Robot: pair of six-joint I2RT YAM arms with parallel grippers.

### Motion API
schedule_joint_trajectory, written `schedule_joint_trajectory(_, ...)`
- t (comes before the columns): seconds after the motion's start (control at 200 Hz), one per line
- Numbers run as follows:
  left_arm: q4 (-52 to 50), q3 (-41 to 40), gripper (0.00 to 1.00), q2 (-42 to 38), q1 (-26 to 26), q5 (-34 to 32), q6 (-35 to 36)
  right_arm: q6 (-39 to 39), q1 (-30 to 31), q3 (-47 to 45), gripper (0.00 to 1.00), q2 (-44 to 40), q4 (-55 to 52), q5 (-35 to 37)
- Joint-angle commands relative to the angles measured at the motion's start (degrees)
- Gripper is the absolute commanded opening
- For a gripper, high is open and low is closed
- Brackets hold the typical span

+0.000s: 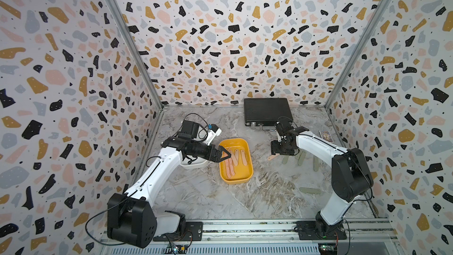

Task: Place the fruit knives into the storage box by color
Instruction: Pick up the fruit knife from the center of the board.

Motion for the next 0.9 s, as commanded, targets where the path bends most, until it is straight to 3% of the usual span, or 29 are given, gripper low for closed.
schedule_joint_trajectory(0.0, 0.87, -0.5, 0.99, -0.62, -0.13, -0.21, 1.2, 0.46, -0.89, -0.31, 0.7, 1.0, 1.33, -0.02)
schedule_joint_trajectory(0.896, 0.73, -0.7, 0.99, -0.26, -0.05, -0.82, 1.76, 1.2, -2.59, 3.69, 0.66, 10.57, 3.49, -7.09)
